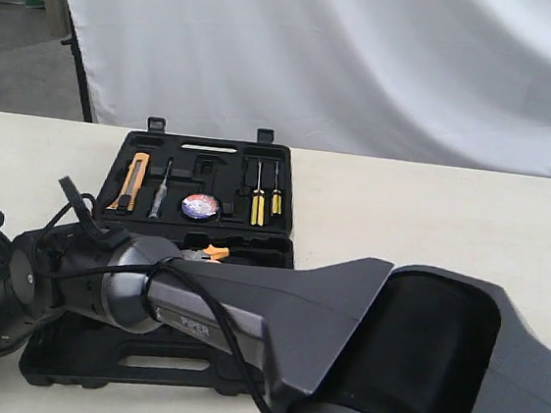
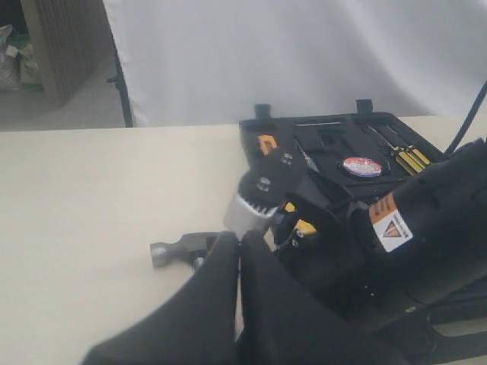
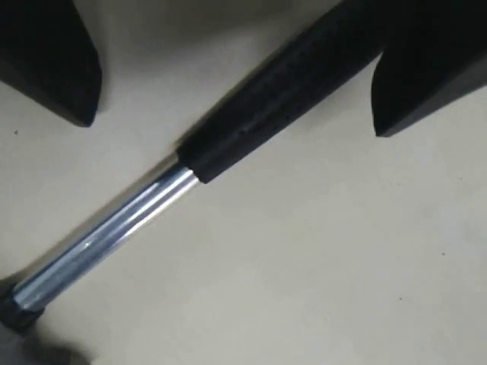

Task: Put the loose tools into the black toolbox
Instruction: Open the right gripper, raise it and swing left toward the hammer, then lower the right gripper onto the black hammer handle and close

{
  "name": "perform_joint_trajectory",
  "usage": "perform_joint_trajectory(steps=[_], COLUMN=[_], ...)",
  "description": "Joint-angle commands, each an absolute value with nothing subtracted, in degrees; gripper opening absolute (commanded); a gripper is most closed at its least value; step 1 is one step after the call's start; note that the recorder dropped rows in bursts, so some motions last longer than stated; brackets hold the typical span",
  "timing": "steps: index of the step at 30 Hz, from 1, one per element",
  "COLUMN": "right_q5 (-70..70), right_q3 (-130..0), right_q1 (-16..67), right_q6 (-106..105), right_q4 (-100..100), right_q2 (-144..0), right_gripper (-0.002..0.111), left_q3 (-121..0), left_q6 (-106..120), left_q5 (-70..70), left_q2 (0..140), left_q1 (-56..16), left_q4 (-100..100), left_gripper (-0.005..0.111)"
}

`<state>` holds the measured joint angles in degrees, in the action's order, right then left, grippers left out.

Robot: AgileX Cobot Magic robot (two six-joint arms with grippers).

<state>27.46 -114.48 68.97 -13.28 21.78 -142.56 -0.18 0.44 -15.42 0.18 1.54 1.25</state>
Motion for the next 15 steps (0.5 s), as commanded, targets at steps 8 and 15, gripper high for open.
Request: perform_joint_trajectory(steps=[8, 15], right_q5=[30.83, 35.28], right_q3=[-114.54, -114.54], right_q1=[70.87, 70.87], right_q6=[-16.31, -16.31], right_q4=[21.66, 21.04], right_q2=[-143.64, -143.64], right_gripper=[0.09, 0.055], left_q3=[0.0, 0.0], left_q6=[0.0, 0.0], left_q5=[-15.41, -15.41], left_q2=[0.0, 0.0], left_q1=[1.74, 1.74], left_q4=[1.77, 1.77], left_gripper=[0.001, 0.001])
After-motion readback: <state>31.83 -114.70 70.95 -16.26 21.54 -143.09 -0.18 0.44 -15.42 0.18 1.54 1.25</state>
